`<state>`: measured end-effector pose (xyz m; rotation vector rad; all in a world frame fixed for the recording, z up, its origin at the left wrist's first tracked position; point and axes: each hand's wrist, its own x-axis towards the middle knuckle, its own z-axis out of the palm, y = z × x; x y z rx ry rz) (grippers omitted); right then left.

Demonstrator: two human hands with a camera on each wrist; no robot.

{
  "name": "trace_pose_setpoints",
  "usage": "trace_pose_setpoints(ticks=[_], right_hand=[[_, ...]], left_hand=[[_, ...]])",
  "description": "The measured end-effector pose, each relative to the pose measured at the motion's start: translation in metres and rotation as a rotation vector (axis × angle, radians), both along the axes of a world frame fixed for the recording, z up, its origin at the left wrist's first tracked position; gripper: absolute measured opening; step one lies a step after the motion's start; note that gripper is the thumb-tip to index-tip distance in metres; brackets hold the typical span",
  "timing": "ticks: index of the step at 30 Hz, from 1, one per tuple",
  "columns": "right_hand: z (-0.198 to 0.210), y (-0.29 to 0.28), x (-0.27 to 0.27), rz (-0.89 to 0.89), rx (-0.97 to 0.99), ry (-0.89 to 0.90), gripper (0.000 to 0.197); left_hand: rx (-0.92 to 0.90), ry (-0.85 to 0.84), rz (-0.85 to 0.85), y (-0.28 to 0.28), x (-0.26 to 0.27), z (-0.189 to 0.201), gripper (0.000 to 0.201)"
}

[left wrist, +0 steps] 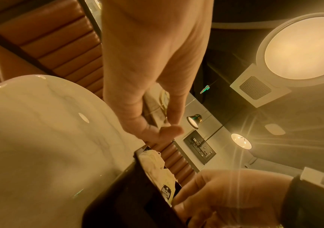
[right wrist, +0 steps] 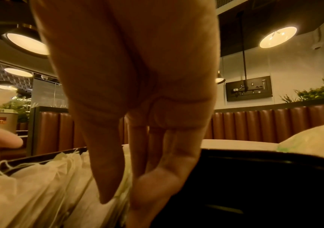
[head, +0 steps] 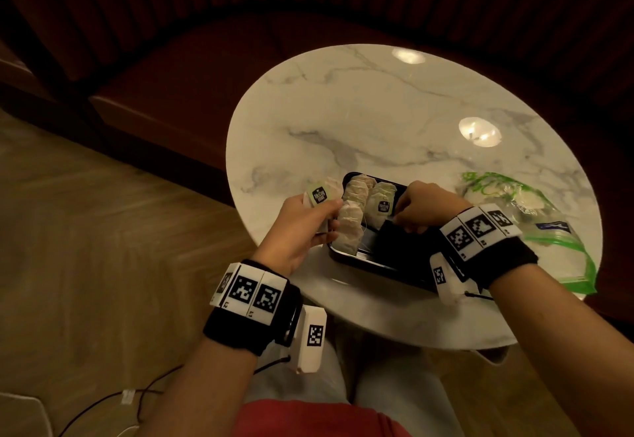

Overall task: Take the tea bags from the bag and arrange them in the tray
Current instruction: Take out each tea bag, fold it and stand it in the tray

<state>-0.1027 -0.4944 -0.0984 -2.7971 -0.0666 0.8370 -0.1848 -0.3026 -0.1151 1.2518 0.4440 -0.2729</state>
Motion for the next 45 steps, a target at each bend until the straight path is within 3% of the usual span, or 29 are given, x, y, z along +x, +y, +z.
trace_pose_setpoints(ticks=[7,14,20,24,28,36,41,45], right_hand=[[0.001,0.011,0.005,0.011,-0.024,-0.026,0.015],[0.003,0.010,0.005,-0.008,0.011,-0.025,0.010],[0.013,0.004,0.003,-0.008,-0.005,-0.061,0.018],[0.033,0.007,-0.010,0.104,0.365,-0.303,0.013],[0.053,0.022,-0.029,0.250,0.653,-0.348,0.012],[0.049,0.031,-0.034,0.303,0.693,-0.304,0.013],[0.054,0.030,-0.033,0.332,0.661,-0.315,0.004],[0.070,0.021,-0.031,0.281,0.686,-0.274,0.009]], left_hand=[[0.058,0.029,-0.096,-0.003,0.000,-0.008,0.006],[0.071,0.020,-0.104,-0.004,-0.001,-0.007,0.002],[0.048,-0.029,-0.097,-0.002,0.000,-0.003,0.004],[0.022,-0.086,-0.136,-0.002,-0.001,0.004,0.006],[0.033,-0.142,-0.207,-0.003,-0.003,0.010,0.008],[0.016,-0.217,-0.307,-0.004,-0.007,0.018,0.009],[-0.030,-0.229,-0.301,-0.004,-0.007,0.017,0.023],[-0.150,-0.204,-0.267,0.001,-0.005,0.016,0.038]])
